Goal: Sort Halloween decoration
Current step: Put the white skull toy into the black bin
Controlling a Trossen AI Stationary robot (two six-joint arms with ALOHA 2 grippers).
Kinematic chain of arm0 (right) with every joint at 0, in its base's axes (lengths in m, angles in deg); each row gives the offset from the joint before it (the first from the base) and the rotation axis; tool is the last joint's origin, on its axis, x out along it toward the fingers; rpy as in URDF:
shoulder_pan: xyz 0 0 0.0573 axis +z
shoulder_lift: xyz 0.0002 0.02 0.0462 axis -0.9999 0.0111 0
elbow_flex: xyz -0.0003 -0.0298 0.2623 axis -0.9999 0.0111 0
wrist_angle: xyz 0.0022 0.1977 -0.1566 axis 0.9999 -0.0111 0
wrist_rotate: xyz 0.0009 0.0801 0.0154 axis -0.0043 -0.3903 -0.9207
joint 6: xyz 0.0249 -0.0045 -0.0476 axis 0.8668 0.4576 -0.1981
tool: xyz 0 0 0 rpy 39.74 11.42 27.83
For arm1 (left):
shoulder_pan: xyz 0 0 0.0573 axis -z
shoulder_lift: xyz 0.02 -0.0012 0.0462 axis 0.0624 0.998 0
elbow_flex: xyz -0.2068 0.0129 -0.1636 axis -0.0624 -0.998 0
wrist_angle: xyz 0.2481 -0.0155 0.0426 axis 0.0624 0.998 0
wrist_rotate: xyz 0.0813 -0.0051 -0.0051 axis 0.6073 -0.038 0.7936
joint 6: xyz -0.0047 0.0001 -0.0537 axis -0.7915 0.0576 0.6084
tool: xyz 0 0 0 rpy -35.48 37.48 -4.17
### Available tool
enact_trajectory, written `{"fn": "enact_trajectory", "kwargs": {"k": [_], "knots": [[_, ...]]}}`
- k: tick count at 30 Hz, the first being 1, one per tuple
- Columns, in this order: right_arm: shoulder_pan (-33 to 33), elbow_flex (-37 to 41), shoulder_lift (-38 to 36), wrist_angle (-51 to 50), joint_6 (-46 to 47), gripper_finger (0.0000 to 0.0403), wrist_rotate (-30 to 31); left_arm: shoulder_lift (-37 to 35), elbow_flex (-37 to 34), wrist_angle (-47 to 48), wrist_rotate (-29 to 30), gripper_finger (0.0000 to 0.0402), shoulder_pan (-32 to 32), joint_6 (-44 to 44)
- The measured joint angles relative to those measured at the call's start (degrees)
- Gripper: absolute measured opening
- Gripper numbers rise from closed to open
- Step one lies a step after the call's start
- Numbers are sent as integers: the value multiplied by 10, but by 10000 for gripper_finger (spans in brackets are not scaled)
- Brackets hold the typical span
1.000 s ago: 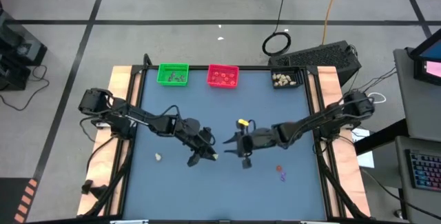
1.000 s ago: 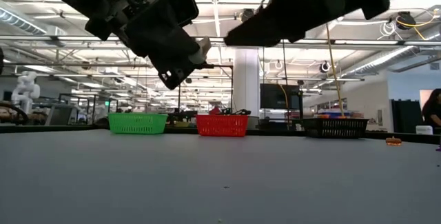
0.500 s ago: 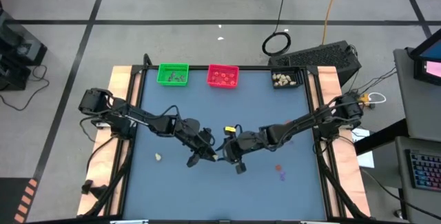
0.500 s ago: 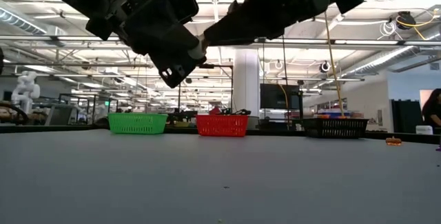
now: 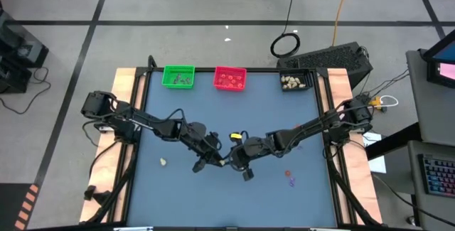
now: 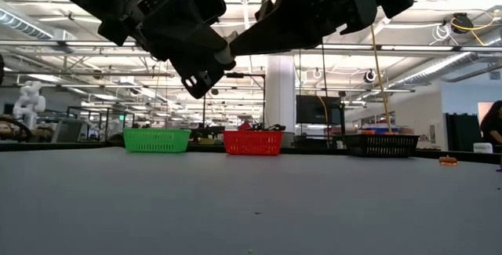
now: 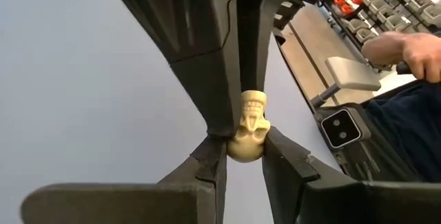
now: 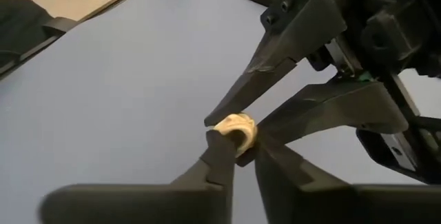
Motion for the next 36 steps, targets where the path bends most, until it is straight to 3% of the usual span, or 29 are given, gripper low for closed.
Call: {"fn": "enact_trajectory", "kwargs": {"k": [5, 12, 16, 28, 36], "knots": [[0, 1, 0, -3, -5, 7, -1, 0, -2, 2, 0, 73, 0, -2], [0, 1, 0, 2, -4, 2, 2, 0, -1, -7, 6, 154, -1, -2], [0, 1, 0, 11, -2, 1, 2, 0, 1, -9, 8, 179, -1, -7], [0, 1, -7, -10, 22, 0, 9, -2, 1, 0, 8, 183, -13, -38], [0, 0, -7, -49, 49, 0, 20, -47, 0, -2, 23, 184, -41, -66]]}}
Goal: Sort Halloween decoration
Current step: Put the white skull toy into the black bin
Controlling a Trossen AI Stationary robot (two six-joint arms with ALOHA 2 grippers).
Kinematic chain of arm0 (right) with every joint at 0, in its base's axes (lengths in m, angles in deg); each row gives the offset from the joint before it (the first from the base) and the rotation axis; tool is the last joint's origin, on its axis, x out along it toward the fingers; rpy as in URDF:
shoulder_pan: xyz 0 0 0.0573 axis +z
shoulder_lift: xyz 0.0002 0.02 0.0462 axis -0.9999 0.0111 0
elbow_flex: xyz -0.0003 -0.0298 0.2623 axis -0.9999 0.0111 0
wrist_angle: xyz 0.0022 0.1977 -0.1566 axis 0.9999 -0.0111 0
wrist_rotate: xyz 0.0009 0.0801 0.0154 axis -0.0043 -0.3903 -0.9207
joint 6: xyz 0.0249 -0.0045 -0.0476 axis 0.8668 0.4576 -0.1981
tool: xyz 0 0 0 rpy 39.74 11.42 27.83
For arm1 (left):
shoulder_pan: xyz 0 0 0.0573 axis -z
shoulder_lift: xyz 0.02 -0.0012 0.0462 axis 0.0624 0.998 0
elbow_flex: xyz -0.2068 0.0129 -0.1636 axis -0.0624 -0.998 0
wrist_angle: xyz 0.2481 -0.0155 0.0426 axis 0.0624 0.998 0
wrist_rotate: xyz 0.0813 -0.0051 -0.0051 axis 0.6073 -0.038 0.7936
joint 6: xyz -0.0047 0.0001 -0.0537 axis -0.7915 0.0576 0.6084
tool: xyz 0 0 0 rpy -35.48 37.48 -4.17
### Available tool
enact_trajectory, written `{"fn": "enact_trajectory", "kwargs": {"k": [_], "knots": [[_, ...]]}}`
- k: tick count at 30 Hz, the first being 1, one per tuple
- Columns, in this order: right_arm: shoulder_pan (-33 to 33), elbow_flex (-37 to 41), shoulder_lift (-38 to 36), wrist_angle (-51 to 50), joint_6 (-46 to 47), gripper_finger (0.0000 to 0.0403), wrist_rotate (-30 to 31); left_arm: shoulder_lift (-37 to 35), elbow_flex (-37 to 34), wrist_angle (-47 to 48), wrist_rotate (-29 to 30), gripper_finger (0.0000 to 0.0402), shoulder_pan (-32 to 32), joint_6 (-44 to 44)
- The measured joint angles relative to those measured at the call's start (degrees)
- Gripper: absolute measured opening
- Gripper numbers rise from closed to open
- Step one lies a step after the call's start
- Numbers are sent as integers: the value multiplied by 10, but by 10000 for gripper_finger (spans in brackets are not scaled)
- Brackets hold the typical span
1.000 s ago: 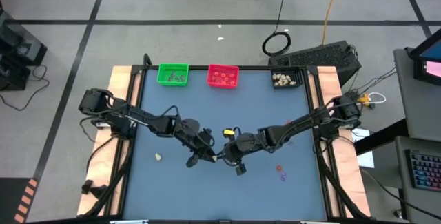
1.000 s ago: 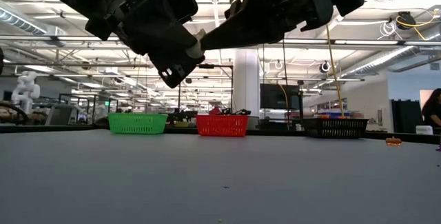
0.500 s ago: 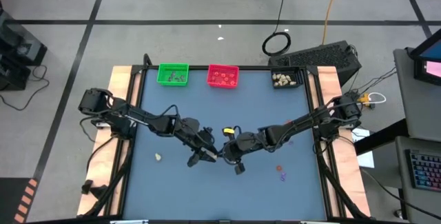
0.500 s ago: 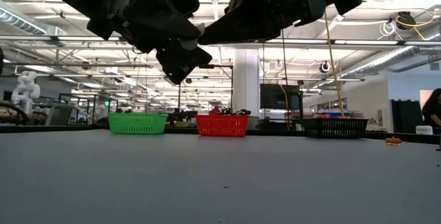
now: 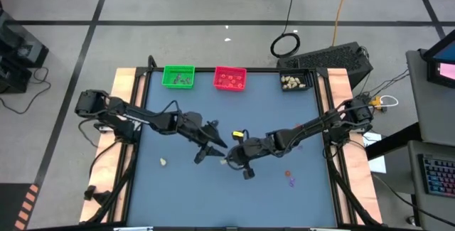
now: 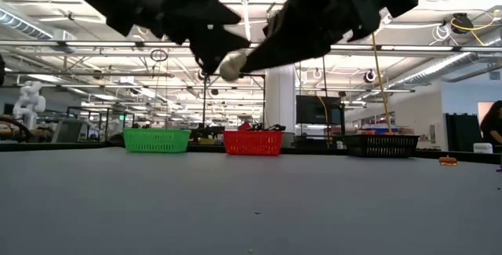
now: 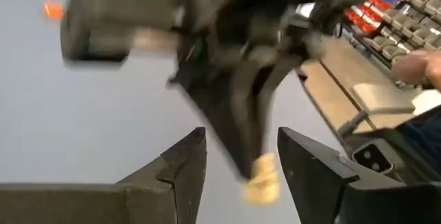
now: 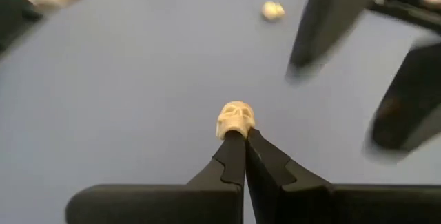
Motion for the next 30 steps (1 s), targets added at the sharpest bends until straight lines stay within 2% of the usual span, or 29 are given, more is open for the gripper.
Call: {"fn": "enact_trajectory", "kwargs": {"k": [3, 8, 10, 16, 20, 25, 30], "knots": [[0, 0, 0, -29, 0, 0, 30, -27, 0, 17, 9, 184, -7, -33], [-9, 0, 0, -81, 0, 0, 59, -66, -20, 49, 113, 184, -5, -107], [-19, 0, 0, -107, 4, 0, 73, -73, -43, 38, 130, 184, -5, -113], [-64, 8, 0, -170, 15, 0, 106, -74, -120, -69, 162, 184, -5, -99], [-104, 29, -12, -199, 25, 0, 116, -74, -166, -176, 176, 184, -5, -87], [-158, 82, -76, -245, 46, 0, 149, -74, -204, -267, 189, 184, -5, -76], [-229, 124, -194, -329, 86, 0, 244, -74, -214, -282, 191, 184, -5, -71]]}}
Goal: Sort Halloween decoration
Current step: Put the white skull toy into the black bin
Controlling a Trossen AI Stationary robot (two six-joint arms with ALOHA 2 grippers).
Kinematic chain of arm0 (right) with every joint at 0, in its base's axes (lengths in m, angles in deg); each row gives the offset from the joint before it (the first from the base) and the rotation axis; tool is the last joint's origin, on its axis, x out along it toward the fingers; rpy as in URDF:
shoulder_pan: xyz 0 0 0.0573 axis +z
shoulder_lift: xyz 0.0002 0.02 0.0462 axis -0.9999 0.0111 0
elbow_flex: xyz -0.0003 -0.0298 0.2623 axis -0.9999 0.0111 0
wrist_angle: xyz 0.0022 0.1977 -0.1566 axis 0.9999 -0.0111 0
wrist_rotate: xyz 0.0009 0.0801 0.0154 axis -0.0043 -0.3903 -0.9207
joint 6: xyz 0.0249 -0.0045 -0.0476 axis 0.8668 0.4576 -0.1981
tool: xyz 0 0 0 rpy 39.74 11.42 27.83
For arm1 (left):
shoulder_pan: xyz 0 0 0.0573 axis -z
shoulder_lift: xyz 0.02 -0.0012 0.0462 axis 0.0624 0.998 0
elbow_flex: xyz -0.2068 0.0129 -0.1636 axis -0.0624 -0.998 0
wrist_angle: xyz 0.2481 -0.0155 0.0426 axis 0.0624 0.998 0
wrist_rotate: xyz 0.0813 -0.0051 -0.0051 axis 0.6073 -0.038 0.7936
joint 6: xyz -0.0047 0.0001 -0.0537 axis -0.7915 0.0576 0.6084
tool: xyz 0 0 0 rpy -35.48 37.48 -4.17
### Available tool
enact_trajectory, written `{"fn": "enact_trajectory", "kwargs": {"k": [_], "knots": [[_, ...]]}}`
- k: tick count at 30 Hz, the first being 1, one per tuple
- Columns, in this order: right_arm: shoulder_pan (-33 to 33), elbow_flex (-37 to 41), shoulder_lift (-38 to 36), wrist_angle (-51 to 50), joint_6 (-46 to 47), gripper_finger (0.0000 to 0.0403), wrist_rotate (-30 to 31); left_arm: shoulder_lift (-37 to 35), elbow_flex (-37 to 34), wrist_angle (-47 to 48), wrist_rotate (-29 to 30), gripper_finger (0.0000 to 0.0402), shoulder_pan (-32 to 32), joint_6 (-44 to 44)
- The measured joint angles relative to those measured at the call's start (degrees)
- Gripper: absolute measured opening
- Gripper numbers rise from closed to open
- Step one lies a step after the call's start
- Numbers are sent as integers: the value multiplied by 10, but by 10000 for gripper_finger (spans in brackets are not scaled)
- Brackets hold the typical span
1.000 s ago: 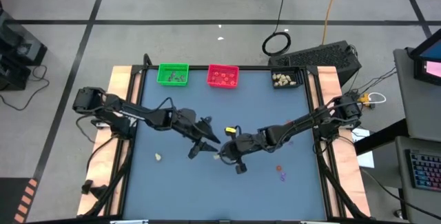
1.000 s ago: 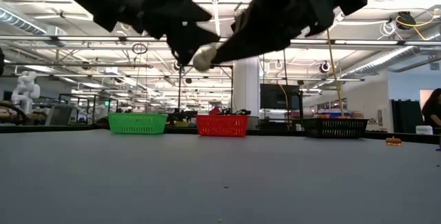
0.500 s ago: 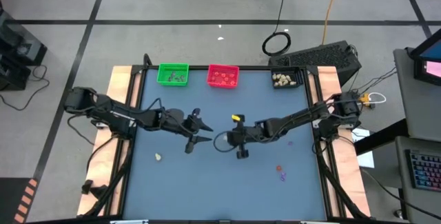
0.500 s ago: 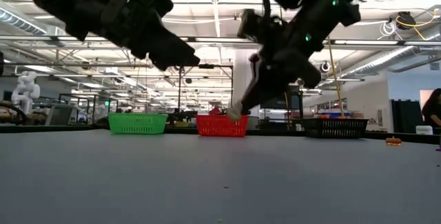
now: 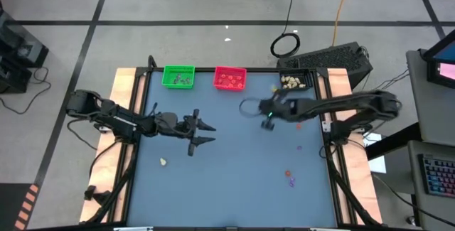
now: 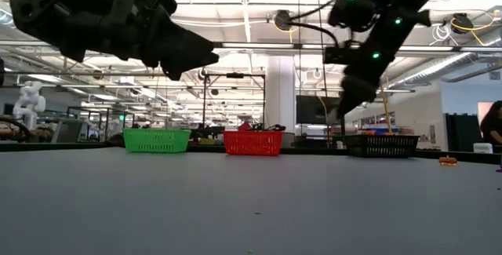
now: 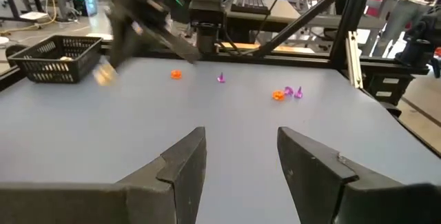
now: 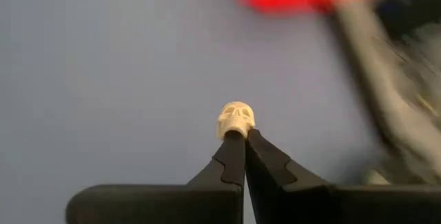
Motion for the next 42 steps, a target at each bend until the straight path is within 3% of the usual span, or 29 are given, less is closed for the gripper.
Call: {"fn": "enact_trajectory", "kwargs": {"k": [3, 8, 11, 14, 19, 27, 32, 38, 42], "knots": [[-67, 8, -66, -66, 35, 0, 51, 0, 0, -8, 0, 184, 0, 0], [-202, 20, -115, -90, 53, 0, 53, 0, 0, -45, 0, 184, 0, -2], [-275, 21, -104, -83, 45, 0, 44, 0, 0, -47, 1, 184, 0, -5], [-342, 21, -71, -62, 33, 0, -6, 0, 0, -46, 2, 184, 0, -5], [-417, 6, -7, -51, 27, 0, -24, 0, 0, -45, 2, 184, 0, -5], [-476, -41, 80, -51, 58, 3, -23, 0, 0, -44, 2, 184, 0, -5], [-486, -63, 110, -75, 65, 43, -21, 0, 0, -41, 2, 184, 0, -5], [-469, -75, 68, -106, 51, 122, 23, 0, 0, -39, 2, 184, 0, -5], [-445, -78, 6, -142, 41, 160, 22, 0, 0, -39, 2, 184, 0, -6]]}}
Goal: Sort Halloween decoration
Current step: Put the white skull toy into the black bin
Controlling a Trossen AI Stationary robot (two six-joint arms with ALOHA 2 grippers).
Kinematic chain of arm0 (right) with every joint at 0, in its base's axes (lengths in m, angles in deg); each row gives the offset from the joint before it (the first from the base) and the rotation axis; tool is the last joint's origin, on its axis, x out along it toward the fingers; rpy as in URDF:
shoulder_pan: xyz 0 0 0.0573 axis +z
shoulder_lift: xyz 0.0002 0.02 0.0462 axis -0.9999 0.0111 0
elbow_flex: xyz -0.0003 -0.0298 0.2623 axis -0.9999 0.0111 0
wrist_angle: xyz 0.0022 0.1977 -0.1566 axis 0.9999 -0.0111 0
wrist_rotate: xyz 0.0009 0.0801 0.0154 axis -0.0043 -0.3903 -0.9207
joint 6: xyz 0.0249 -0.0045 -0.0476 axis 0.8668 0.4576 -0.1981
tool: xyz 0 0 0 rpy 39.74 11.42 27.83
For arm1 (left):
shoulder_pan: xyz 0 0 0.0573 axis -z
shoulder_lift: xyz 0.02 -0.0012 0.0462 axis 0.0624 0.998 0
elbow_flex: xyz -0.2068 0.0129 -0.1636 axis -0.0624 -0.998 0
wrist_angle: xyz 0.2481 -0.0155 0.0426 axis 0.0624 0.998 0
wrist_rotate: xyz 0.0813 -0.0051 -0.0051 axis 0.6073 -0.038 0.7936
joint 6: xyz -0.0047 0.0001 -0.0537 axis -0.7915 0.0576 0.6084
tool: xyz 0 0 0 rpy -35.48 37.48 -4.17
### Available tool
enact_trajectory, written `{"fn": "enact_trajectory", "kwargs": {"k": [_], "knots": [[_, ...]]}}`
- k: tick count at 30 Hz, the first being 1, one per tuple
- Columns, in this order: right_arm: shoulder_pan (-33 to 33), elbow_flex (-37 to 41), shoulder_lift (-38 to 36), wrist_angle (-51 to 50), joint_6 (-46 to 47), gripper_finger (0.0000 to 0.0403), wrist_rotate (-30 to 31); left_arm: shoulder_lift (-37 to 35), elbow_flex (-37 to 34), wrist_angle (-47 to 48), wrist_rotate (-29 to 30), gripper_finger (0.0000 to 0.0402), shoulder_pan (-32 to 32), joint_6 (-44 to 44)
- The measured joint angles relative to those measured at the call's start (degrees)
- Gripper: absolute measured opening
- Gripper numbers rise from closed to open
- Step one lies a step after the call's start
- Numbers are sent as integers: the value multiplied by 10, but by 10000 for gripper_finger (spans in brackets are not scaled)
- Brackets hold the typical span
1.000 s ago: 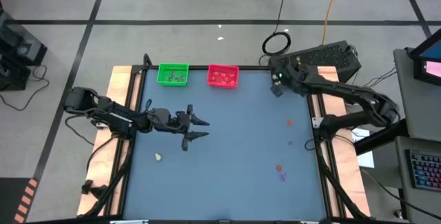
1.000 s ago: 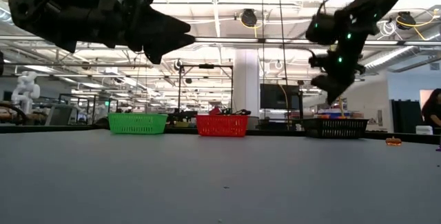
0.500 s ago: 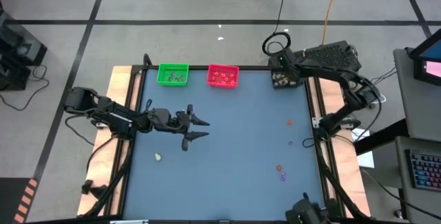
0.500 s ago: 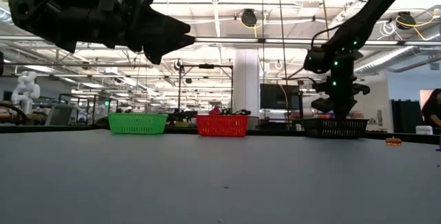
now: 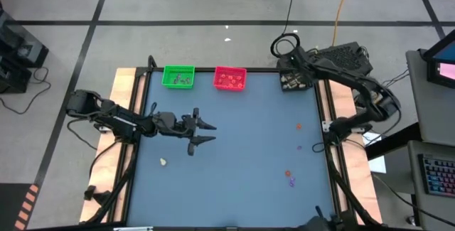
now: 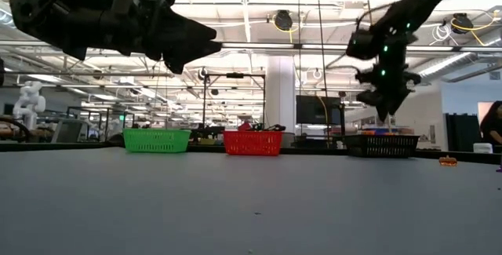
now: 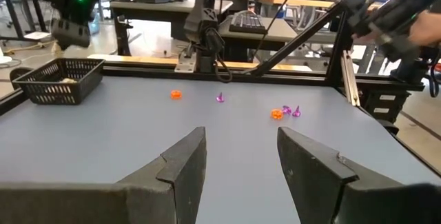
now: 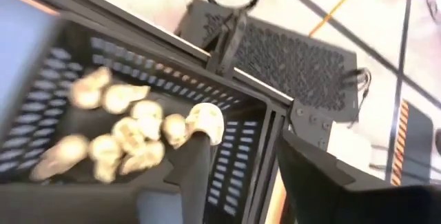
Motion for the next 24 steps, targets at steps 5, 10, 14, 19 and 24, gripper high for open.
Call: {"fn": "enact_trajectory", "kwargs": {"k": [5, 10, 14, 19, 24], "knots": [[21, 0, -44, -7, 0, 165, -2, 0, 0, -2, 3, 184, 0, -14], [4, 0, -13, 2, 3, 136, -74, 0, 0, -3, 6, 184, 1, -10], [-12, 0, 47, -9, 22, 135, -92, 0, 0, -3, 6, 184, 2, -10], [-29, 0, 97, -25, 35, 174, -99, 0, 0, -2, 6, 184, 2, -10], [-33, -9, 97, -51, 35, 235, -106, 0, 0, -2, 6, 184, 2, -10]]}}
